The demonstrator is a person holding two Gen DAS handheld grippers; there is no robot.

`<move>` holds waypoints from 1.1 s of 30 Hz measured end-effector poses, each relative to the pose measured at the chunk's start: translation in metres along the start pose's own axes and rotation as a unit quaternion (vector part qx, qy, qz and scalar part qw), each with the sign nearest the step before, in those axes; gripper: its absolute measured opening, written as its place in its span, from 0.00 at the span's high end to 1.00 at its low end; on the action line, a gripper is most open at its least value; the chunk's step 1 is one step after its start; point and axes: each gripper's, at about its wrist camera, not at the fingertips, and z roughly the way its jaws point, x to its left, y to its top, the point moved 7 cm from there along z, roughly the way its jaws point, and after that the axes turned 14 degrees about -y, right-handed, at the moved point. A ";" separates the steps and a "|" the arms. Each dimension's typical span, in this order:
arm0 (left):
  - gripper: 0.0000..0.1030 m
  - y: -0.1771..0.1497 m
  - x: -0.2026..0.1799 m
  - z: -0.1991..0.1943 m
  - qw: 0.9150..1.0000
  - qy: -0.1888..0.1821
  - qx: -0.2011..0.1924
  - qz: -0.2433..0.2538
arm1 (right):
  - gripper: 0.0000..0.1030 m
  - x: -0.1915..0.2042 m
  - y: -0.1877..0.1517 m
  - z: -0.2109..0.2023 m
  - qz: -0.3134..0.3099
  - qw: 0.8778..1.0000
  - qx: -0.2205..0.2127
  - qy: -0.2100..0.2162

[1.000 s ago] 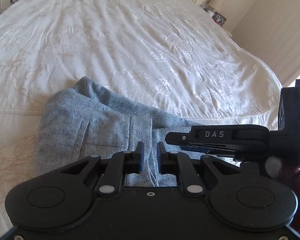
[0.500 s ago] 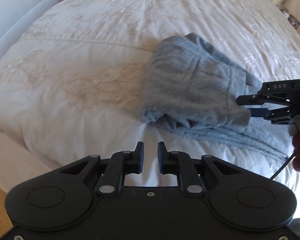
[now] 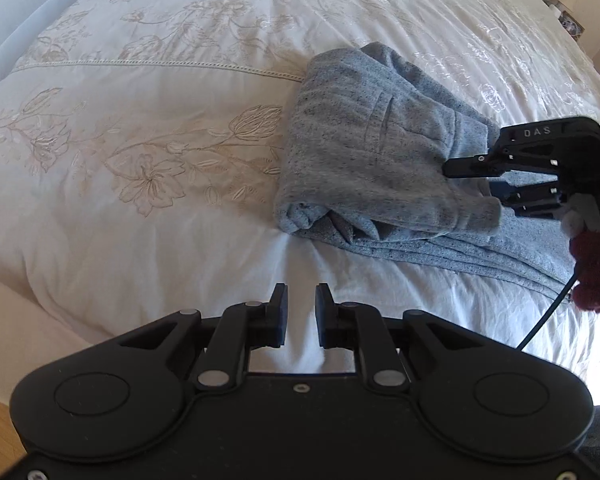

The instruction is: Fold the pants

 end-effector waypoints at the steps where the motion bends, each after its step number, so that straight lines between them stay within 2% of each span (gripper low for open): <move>1: 0.79 0.001 -0.002 0.000 1.000 -0.005 0.001 0.010 | 0.89 0.010 0.002 -0.006 -0.004 1.000 -0.005 -0.004; 4: 0.79 0.003 -0.014 0.002 0.998 -0.028 0.002 0.050 | 0.91 0.044 0.012 -0.040 -0.024 0.999 -0.043 0.016; 8: 0.79 0.008 -0.047 0.008 0.990 -0.071 -0.012 0.119 | 0.91 0.091 0.030 -0.088 -0.060 0.994 -0.079 0.047; 12: 0.79 0.021 -0.075 0.025 0.984 -0.106 -0.026 0.141 | 0.92 0.122 0.046 -0.116 -0.082 0.990 -0.106 0.050; 15: 0.79 0.031 -0.088 0.041 0.981 -0.104 -0.041 0.156 | 0.92 0.130 0.050 -0.127 -0.093 0.988 -0.116 0.046; 18: 0.78 0.039 -0.084 0.062 0.986 -0.066 -0.042 0.149 | 0.92 0.133 0.049 -0.129 -0.097 0.988 -0.117 0.034; 21: 0.77 0.039 -0.060 0.078 0.992 -0.019 -0.031 0.119 | 0.92 0.124 0.043 -0.138 -0.085 0.988 -0.121 0.035; 23: 0.78 0.030 -0.040 0.089 0.994 0.005 0.001 0.109 | 0.92 0.116 0.045 -0.145 -0.066 0.989 -0.127 0.038; 26: 0.79 0.017 -0.030 0.087 0.991 -0.020 0.007 0.130 | 0.92 0.091 0.047 -0.156 -0.037 0.989 -0.138 0.031; 30: 0.79 0.004 -0.041 0.081 0.983 0.001 0.027 0.182 | 0.92 0.040 0.046 -0.166 0.012 0.990 -0.142 0.009; 33: 0.78 -0.007 -0.041 0.074 0.984 0.013 0.033 0.176 | 0.92 -0.009 0.044 -0.173 0.050 0.987 -0.152 -0.021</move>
